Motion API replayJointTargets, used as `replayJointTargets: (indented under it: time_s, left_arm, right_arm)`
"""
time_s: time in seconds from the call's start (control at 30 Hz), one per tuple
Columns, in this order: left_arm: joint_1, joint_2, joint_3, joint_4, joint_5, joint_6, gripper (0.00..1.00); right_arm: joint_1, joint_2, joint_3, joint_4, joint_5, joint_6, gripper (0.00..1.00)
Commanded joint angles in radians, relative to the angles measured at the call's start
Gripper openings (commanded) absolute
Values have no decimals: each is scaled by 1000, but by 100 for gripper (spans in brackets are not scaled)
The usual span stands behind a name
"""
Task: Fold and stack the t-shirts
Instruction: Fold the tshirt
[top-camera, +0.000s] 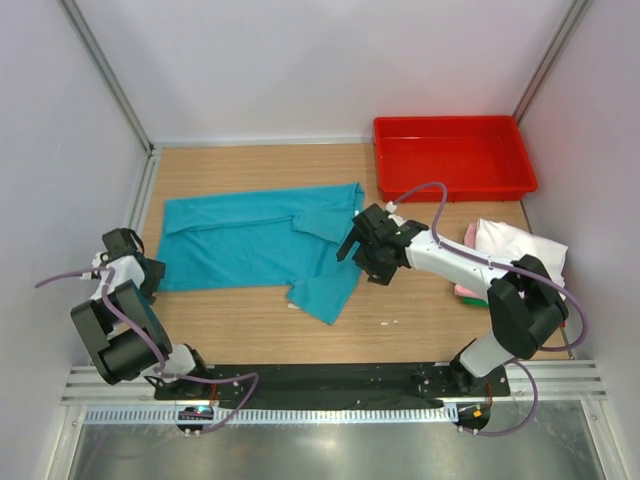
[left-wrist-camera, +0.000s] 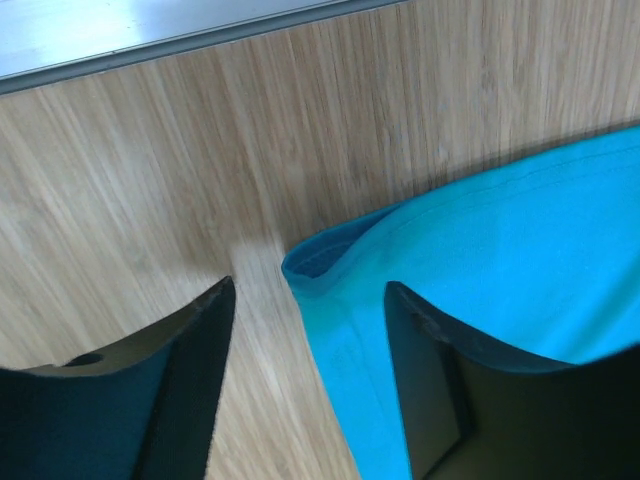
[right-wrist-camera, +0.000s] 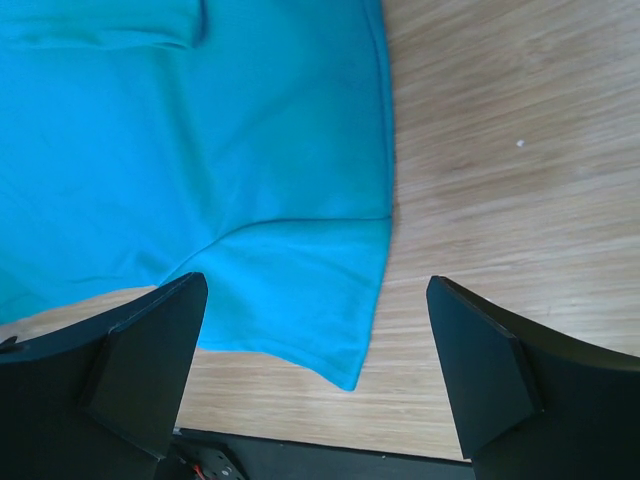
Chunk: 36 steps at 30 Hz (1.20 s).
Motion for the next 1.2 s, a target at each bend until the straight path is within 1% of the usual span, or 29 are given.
replayJointTargets:
  time_s: [0.0, 0.1, 0.13, 0.27, 0.3, 0.37, 0.4, 0.47, 0.5, 0.67, 0.8, 0.83, 0.9, 0.97, 1.17]
  left_arm:
    - [10, 16, -11, 73, 11, 0, 60]
    - [11, 23, -17, 88, 10, -1, 51]
    - [11, 28, -13, 88, 7, 0, 45]
    - [11, 55, -6, 82, -30, -4, 35]
    - [11, 65, -5, 82, -33, -8, 27]
    - [13, 75, -3, 82, -35, -11, 19]
    - [13, 80, -3, 82, -35, -12, 13]
    - [11, 88, -3, 84, -30, -18, 6]
    - [13, 91, -3, 84, -29, -20, 0]
    - [13, 91, -3, 85, -27, -29, 0]
    - [14, 83, 1, 84, -26, -32, 0]
    - [14, 80, -3, 84, -24, -37, 0]
    - [13, 72, -17, 87, -23, -52, 0]
    - [13, 66, -26, 91, -12, -58, 0]
    - [13, 23, -28, 85, -29, -61, 0]
  right_arm:
    - [5, -89, -13, -16, 51, 41, 98]
    - [8, -93, -22, -16, 50, 58, 98]
    - [13, -92, -22, -16, 44, 66, 98]
    - [55, -50, -18, -19, 25, 93, 100]
    - [75, -41, -12, -25, 19, 96, 100]
    - [88, -18, -2, -39, 5, 104, 100]
    - [89, 2, 5, -47, -2, 109, 100]
    - [95, 14, 11, -45, -15, 118, 100]
    - [100, 26, 14, -50, -16, 132, 100]
    - [166, 79, 50, -71, -27, 141, 95]
    - [235, 129, 120, -172, 7, 156, 92]
    - [249, 137, 137, -189, 19, 161, 89]
    - [285, 140, 172, -246, 42, 179, 86]
    - [304, 135, 166, -259, 57, 219, 81]
    - [365, 115, 101, -249, 79, 363, 74]
